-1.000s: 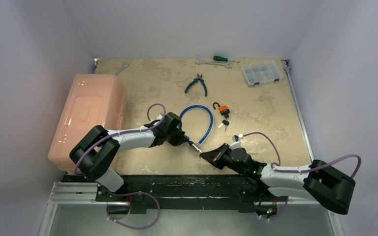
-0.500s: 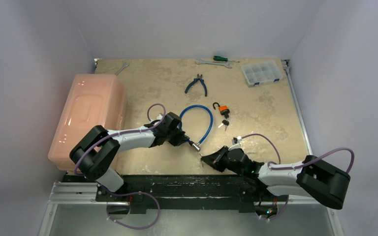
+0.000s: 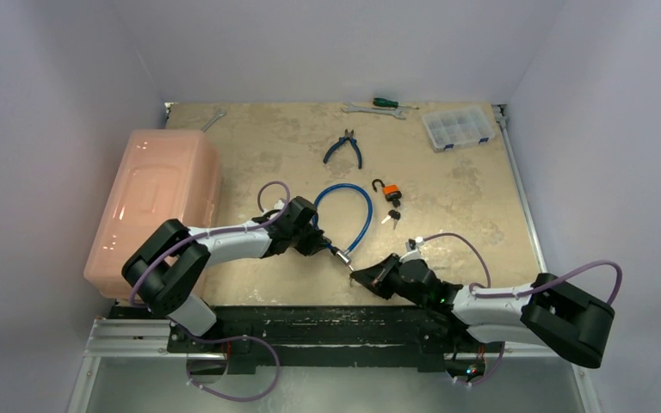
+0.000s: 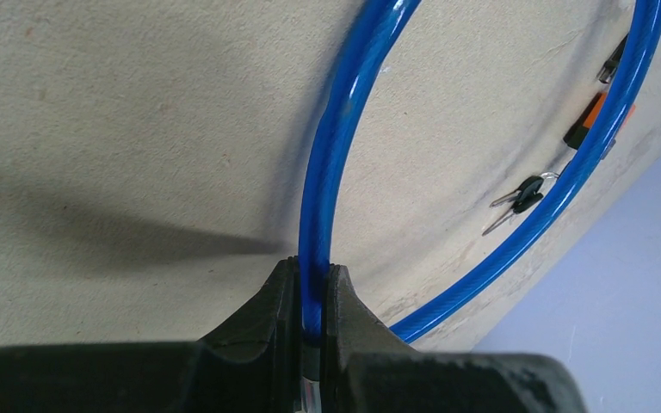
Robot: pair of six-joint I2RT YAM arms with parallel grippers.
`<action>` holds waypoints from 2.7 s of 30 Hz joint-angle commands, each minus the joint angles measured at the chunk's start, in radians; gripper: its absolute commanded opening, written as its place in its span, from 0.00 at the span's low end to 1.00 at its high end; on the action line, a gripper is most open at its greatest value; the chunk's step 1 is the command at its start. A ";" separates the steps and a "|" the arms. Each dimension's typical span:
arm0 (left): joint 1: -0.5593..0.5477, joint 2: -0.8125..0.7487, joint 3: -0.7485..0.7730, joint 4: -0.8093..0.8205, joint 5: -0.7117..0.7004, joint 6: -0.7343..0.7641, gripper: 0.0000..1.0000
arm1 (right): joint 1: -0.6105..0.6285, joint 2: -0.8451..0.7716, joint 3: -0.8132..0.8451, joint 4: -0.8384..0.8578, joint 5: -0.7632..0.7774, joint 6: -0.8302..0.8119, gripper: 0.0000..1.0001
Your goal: Unlock with the key
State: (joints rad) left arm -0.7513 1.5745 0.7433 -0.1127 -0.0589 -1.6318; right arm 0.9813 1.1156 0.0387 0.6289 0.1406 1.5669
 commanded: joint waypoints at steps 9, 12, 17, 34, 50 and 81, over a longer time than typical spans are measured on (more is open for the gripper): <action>0.002 0.007 0.002 0.068 0.017 -0.012 0.00 | -0.003 0.011 0.010 0.056 0.033 -0.015 0.00; 0.003 0.001 0.001 0.065 0.016 -0.014 0.00 | -0.003 0.016 0.011 0.056 0.034 -0.013 0.00; 0.002 -0.006 0.001 0.061 0.009 -0.012 0.00 | -0.003 0.014 0.012 0.035 0.039 -0.012 0.00; 0.002 -0.010 -0.005 0.064 0.010 -0.014 0.00 | -0.003 -0.025 0.025 -0.052 0.055 -0.023 0.00; 0.002 -0.003 -0.005 0.067 0.012 -0.009 0.00 | -0.003 -0.010 0.052 -0.054 0.059 -0.047 0.00; 0.002 0.001 -0.018 0.081 0.014 -0.002 0.00 | -0.003 0.013 0.072 -0.041 0.060 -0.061 0.00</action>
State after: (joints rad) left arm -0.7513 1.5898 0.7300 -0.0837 -0.0536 -1.6314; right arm 0.9813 1.1374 0.0746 0.5808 0.1665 1.5223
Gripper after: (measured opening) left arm 0.076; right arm 0.046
